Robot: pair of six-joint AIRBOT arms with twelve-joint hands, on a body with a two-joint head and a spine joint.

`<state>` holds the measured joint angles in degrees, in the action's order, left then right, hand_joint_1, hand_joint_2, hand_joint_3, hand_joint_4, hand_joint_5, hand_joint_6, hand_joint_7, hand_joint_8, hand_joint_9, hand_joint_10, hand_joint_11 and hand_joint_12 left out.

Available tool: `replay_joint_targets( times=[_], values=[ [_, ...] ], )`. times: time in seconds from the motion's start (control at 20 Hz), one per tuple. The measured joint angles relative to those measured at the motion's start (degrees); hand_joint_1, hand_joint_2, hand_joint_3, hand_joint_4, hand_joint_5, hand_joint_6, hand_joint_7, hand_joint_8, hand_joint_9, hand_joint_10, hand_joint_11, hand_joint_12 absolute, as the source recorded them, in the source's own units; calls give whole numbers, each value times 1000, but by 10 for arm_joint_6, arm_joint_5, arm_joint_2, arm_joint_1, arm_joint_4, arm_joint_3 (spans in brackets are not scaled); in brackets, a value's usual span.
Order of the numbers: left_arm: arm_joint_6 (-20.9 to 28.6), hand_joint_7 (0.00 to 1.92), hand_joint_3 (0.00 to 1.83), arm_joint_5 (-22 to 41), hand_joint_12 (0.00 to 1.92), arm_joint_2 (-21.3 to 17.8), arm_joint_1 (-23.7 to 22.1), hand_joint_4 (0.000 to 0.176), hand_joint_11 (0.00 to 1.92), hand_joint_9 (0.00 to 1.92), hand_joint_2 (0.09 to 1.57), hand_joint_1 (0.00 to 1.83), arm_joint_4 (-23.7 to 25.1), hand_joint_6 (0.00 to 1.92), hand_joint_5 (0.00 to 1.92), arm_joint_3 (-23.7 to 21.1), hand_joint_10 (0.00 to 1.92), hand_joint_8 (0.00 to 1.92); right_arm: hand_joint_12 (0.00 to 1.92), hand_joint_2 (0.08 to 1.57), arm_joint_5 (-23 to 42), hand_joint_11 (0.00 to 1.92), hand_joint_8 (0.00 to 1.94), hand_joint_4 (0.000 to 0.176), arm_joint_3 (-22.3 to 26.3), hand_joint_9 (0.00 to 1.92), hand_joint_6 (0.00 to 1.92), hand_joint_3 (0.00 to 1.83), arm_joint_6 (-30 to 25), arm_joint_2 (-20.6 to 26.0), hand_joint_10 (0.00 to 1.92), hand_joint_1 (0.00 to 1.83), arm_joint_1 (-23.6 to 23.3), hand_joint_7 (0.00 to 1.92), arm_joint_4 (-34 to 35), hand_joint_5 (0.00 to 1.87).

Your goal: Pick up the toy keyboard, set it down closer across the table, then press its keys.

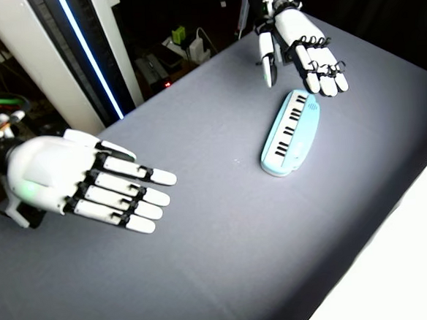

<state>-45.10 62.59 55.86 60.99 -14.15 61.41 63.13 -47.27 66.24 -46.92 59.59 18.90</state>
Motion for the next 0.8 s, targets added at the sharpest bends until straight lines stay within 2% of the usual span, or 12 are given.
replay_joint_targets(
  times=[0.05, 0.15, 0.2, 0.25, 0.35, 0.4, 0.45, 0.5, 0.65, 0.7, 0.8],
  values=[
    [0, 0, 20, 0, 0, 0, 0, 7, 0, 0, 1161, 686, 0, 0, 0, 0, 0, 0, 0, 1368, 0, 0, 0, 25, 0, 0, 0, 9, 0, 0, 0, 224, 0, 0, 0, 0],
    [0, 0, 16, 0, 0, 0, 0, 0, 0, 0, 1170, 664, 0, 0, 0, 0, 0, 0, 0, 1371, 0, 0, 0, 12, 0, 0, 0, 7, 0, 0, 0, 196, 0, 0, 0, 0],
    [0, 0, 16, 0, 0, 0, 0, 0, 0, 0, 1172, 665, 0, 0, 0, 0, 0, 0, 0, 1371, 0, 0, 0, 14, 0, 0, 0, 7, 0, 0, 0, 196, 0, 0, 0, 0],
    [0, 0, 13, 0, 0, 0, 0, 6, 0, 0, 1172, 653, 0, 0, 0, 0, 0, 0, 0, 1369, 0, 0, 0, 10, 0, 0, 0, 6, 0, 0, 0, 195, 0, 0, 0, 0],
    [2, 0, 0, -9, 0, 0, 0, 10, 0, 0, 1144, 647, 3, 0, 0, 8, 0, 0, 0, 1364, 0, 0, 0, 14, 0, 0, 0, 2, 0, 0, 0, 216, 0, 0, 0, 0],
    [1, 0, 0, -21, 0, 0, -1, 15, 0, 0, 1116, 665, 2, 0, 0, 14, 0, 0, 0, 1363, 0, 0, 0, 21, 0, 0, 0, 1, 0, 0, 0, 219, 0, 0, 1, 0],
    [-5, 0, 0, -47, 0, 2, -10, 41, 0, 0, 1064, 678, -5, 0, 0, 24, 0, 0, 0, 1363, 0, 0, 0, 14, 0, 0, 0, 1, 0, 0, 0, 209, 0, 0, 2, 0],
    [-20, 0, 0, -67, 0, 6, -18, 42, 0, 0, 1022, 713, -15, 0, 0, 32, 0, 0, 0, 1364, 2, 0, 0, 18, 0, 0, 0, 1, 0, 0, 0, 201, 4, 0, 4, 0],
    [-45, 0, 0, -157, 0, 33, -42, 67, 0, 0, 944, 729, -43, 0, 0, 79, 0, 0, 0, 1367, 0, 0, 0, 22, 0, 0, 0, 1, 0, 0, 0, 218, 5, 0, 6, 0],
    [-46, 0, 0, -182, 0, 41, -45, 61, 0, 0, 935, 720, -51, 0, 0, 89, 0, 0, 0, 1366, 1, 0, 0, 29, 0, 0, 0, 1, 0, 0, 0, 196, 6, 0, 7, 0],
    [-66, 0, 0, -228, 0, 54, -50, 96, 0, 0, 896, 707, -64, 0, 0, 97, 0, 0, 0, 1369, 0, 0, 0, 24, 0, 0, 0, 2, 0, 0, 0, 154, 7, 0, 10, 0]
  ],
)
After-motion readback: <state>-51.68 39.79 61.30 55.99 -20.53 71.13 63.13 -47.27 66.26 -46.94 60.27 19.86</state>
